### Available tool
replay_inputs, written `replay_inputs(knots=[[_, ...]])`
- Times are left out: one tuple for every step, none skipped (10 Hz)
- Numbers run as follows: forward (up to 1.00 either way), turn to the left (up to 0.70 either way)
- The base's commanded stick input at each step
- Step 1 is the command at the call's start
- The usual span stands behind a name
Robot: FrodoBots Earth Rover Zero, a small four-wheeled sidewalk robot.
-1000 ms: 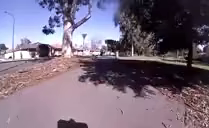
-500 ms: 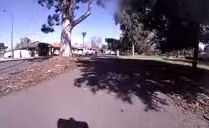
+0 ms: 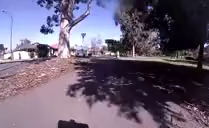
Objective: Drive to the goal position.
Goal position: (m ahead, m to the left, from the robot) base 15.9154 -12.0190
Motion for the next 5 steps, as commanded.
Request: replay_inputs(knots=[[0.70, 0.00], [0.70, 0.00], [0.70, 0.00], [0.70, 0.00], [0.70, 0.00]])
